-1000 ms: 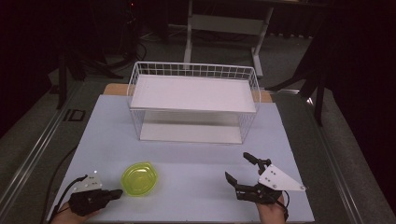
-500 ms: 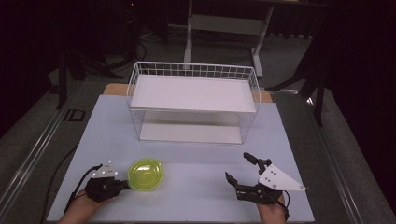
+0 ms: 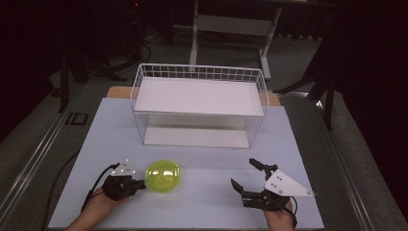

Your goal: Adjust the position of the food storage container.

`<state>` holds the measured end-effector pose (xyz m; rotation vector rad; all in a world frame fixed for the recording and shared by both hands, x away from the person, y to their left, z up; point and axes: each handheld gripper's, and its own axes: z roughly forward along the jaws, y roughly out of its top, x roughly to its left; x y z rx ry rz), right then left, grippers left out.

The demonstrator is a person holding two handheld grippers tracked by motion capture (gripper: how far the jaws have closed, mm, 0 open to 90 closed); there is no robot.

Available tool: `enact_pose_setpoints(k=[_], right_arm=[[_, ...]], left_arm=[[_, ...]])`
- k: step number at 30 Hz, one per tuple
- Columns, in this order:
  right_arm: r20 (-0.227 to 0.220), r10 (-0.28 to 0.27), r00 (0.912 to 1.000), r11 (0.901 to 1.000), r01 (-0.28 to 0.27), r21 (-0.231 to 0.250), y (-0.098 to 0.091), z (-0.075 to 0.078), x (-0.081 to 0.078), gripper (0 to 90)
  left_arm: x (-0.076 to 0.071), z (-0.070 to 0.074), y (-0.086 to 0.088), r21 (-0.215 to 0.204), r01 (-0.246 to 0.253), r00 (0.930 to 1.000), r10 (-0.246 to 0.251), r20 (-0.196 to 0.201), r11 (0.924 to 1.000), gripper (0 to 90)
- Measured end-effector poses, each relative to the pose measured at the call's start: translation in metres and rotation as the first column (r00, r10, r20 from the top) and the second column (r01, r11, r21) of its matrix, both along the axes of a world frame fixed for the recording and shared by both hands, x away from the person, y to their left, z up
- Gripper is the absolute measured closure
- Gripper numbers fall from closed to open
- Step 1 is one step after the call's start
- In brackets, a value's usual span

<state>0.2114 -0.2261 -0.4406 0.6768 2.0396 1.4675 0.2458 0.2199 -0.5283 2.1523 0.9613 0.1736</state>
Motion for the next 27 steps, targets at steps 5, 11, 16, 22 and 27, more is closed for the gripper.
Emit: enact_pose_setpoints(k=[5, 11, 16, 22, 27], right_arm=[[0.000, -0.002, 1.0000, 1.0000, 0.002, -0.002, 0.001, 0.000, 0.000, 17.3], [-0.011, -0.013, 0.9998, 0.9997, 0.013, -0.022, 0.002, -0.002, 0.002, 17.3], [-0.024, -0.010, 0.9997, 0.9999, 0.009, -0.013, 0.001, -0.003, 0.003, 17.3], [-0.034, -0.012, 0.9994, 0.9999, 0.012, 0.002, -0.001, -0.003, 0.004, 17.3], [-0.032, -0.016, 0.9994, 0.9998, 0.016, 0.007, -0.003, -0.002, 0.005, 17.3]], left_arm=[[-0.003, 0.003, 0.005, -0.023, -0.028, 0.9996, 0.028, -0.006, 0.9993, 90.0], [0.001, -0.002, -0.002, -0.026, -0.024, 0.9992, 0.023, -0.033, 0.9994, 90.0], [0.004, -0.003, -0.014, -0.047, -0.001, 0.9989, -0.002, -0.047, 0.9989, 90.0], [0.011, -0.005, -0.026, -0.036, 0.010, 0.9986, -0.011, -0.052, 0.9993, 90.0], [0.017, -0.004, -0.039, -0.038, 0.024, 0.9984, -0.026, -0.051, 0.9990, 90.0]])
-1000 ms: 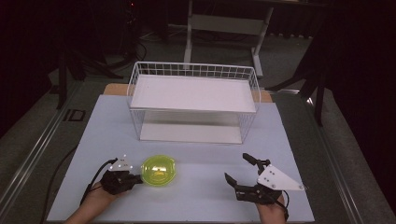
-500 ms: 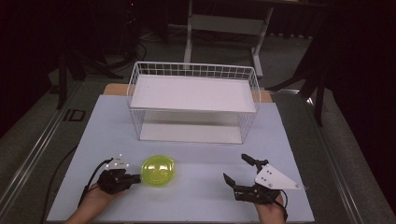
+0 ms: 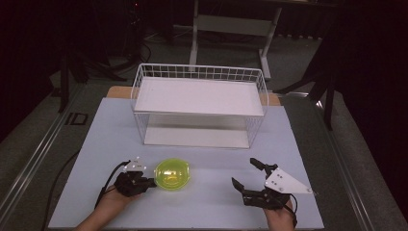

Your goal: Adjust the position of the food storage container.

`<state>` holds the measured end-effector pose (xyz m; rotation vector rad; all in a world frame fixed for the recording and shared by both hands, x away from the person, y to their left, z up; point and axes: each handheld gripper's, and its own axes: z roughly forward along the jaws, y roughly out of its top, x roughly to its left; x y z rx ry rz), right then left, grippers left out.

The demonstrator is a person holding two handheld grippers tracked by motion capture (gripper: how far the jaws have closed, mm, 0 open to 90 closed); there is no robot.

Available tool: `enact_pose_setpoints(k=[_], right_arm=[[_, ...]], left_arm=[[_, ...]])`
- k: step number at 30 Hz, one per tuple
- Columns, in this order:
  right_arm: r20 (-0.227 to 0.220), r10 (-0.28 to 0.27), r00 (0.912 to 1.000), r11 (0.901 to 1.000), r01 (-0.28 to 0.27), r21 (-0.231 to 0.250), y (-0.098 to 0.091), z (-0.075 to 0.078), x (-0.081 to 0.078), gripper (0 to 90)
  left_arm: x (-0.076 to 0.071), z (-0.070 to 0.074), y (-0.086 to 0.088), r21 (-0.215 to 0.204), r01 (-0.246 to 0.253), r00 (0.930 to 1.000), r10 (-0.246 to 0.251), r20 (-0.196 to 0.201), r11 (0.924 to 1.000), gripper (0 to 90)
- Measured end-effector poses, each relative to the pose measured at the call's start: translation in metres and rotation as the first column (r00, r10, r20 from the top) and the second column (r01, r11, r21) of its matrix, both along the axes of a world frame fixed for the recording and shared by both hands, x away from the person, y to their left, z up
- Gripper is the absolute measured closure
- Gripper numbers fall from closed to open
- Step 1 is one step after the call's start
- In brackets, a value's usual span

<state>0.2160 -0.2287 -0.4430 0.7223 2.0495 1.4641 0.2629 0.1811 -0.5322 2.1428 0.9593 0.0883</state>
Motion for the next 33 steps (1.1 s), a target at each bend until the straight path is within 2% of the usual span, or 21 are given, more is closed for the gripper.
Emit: enact_pose_setpoints(k=[3, 4, 10, 15, 20, 22, 24, 27, 29, 33], right_arm=[[-0.005, 0.000, 1.0000, 1.0000, 0.000, 0.000, 0.000, -0.001, 0.001, 17.3], [-0.005, 0.000, 1.0000, 1.0000, 0.000, 0.000, 0.000, -0.001, 0.001, 17.3], [-0.003, -0.001, 1.0000, 1.0000, 0.001, -0.002, 0.000, -0.001, 0.000, 17.3], [0.002, 0.002, 1.0000, 1.0000, -0.002, -0.004, -0.001, 0.000, 0.000, 17.3], [0.001, -0.002, 1.0000, 1.0000, 0.002, -0.004, -0.001, 0.000, 0.001, 17.3], [-0.004, -0.003, 1.0000, 1.0000, 0.003, -0.004, -0.001, -0.001, 0.001, 17.3], [-0.003, -0.003, 1.0000, 1.0000, 0.003, -0.008, 0.000, -0.001, 0.001, 17.3], [-0.004, -0.001, 1.0000, 0.9999, 0.000, -0.011, 0.001, -0.001, 0.002, 17.3], [-0.006, 0.000, 1.0000, 0.9999, 0.000, -0.013, 0.001, -0.002, 0.002, 17.3], [-0.004, -0.001, 1.0000, 0.9999, 0.001, -0.015, 0.001, -0.002, 0.001, 17.3]], left_arm=[[0.003, -0.001, -0.005, 0.005, 0.011, 0.9999, -0.011, 0.003, 0.9999, 90.0], [0.005, -0.001, -0.008, 0.001, 0.012, 0.9999, -0.012, -0.008, 0.9999, 90.0], [0.014, -0.003, -0.028, 0.011, 0.035, 0.9994, -0.035, -0.007, 0.9993, 90.0], [0.015, -0.003, -0.039, 0.010, 0.058, 0.9983, -0.058, -0.008, 0.9983, 90.0], [0.014, -0.002, -0.038, 0.014, 0.052, 0.9987, -0.052, -0.003, 0.9986, 90.0], [0.012, 0.001, -0.026, -0.009, 0.011, 0.9999, -0.011, -0.005, 0.9999, 90.0], [0.010, 0.003, -0.023, -0.023, -0.004, 1.0000, 0.004, 0.000, 0.9997, 90.0], [0.009, 0.003, -0.024, -0.039, -0.006, 1.0000, 0.006, -0.004, 0.9992, 90.0], [0.011, 0.003, -0.027, -0.026, 0.001, 1.0000, -0.001, 0.004, 0.9997, 90.0], [0.015, 0.002, -0.032, -0.046, -0.001, 1.0000, 0.001, -0.009, 0.9990, 90.0]])
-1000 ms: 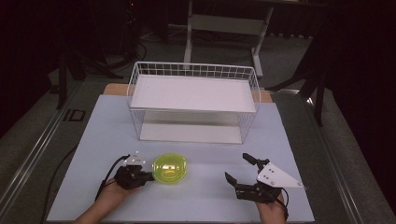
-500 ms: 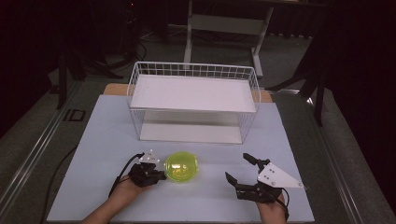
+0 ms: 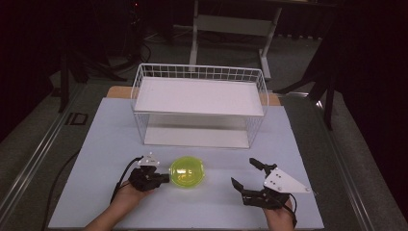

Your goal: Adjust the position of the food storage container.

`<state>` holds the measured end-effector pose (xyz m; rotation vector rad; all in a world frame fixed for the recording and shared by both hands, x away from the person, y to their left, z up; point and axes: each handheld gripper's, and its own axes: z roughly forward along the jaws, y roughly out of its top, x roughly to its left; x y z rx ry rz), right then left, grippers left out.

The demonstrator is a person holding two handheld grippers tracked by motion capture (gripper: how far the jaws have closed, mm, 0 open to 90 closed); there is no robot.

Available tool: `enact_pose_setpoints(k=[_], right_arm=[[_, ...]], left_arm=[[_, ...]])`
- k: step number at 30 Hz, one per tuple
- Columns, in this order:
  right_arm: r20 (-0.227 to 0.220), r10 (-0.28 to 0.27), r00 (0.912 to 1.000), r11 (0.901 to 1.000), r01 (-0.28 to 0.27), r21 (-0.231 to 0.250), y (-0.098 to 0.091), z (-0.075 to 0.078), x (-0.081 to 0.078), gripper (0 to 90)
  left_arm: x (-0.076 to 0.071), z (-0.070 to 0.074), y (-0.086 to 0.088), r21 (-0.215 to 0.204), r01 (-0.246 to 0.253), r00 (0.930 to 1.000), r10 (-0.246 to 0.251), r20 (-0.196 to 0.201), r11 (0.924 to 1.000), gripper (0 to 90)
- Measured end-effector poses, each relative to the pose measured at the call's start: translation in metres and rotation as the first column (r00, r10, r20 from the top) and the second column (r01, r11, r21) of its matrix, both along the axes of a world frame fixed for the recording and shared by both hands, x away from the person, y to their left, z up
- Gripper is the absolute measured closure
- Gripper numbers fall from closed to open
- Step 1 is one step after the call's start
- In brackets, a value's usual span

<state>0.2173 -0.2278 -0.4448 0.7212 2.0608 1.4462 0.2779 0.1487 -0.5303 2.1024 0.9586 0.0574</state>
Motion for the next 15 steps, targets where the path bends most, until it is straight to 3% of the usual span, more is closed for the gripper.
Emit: enact_pose_setpoints(k=[15], right_arm=[[-0.012, 0.011, 0.9999, 0.9999, -0.011, -0.004, -0.001, -0.003, 0.001, 17.3]], left_arm=[[0.018, -0.001, -0.037, -0.009, 0.064, 0.9977, -0.065, -0.022, 0.9979, 90.0]])
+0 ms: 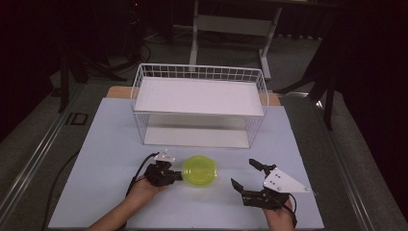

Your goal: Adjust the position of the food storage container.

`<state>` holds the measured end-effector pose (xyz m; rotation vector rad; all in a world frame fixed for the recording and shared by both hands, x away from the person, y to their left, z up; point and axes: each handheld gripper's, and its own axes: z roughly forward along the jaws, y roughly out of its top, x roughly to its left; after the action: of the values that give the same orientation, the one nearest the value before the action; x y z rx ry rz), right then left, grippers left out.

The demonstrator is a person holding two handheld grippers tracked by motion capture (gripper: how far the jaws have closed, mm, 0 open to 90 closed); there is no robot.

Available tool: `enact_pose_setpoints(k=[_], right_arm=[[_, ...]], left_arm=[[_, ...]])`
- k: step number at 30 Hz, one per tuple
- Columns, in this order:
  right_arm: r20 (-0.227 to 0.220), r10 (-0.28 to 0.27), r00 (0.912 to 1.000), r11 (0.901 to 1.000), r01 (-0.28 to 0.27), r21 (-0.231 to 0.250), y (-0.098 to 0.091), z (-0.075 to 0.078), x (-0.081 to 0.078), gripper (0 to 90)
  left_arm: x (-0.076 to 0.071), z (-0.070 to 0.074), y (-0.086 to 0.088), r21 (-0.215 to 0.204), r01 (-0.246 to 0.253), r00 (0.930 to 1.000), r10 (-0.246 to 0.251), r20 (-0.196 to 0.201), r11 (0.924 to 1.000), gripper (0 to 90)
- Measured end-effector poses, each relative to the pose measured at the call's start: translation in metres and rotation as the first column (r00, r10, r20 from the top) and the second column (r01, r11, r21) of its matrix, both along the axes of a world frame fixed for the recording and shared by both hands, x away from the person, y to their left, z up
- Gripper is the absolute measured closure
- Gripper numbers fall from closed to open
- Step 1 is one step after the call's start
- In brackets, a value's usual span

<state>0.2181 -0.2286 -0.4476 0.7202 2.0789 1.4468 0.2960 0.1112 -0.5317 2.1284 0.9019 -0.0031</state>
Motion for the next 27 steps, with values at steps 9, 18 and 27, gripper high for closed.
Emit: enact_pose_setpoints(k=[9, 18, 27], right_arm=[[0.003, 0.000, 1.0000, 1.0000, 0.000, -0.006, 0.000, -0.001, 0.000, 17.3], [-0.014, -0.019, 0.9997, 0.9996, 0.020, 0.019, -0.004, -0.002, 0.002, 17.3], [0.002, -0.035, 0.9994, 0.9989, 0.035, -0.033, 0.001, -0.003, 0.002, 17.6]], left_arm=[[0.008, -0.004, -0.019, -0.003, 0.021, 0.9997, -0.021, -0.009, 0.9998, 90.0], [0.005, -0.007, -0.014, -0.010, 0.038, 0.9993, -0.038, 0.001, 0.9992, 84.9], [-0.011, 0.018, 0.020, -0.131, 0.025, 0.9969, -0.015, 0.077, 0.9911, 34.6]])
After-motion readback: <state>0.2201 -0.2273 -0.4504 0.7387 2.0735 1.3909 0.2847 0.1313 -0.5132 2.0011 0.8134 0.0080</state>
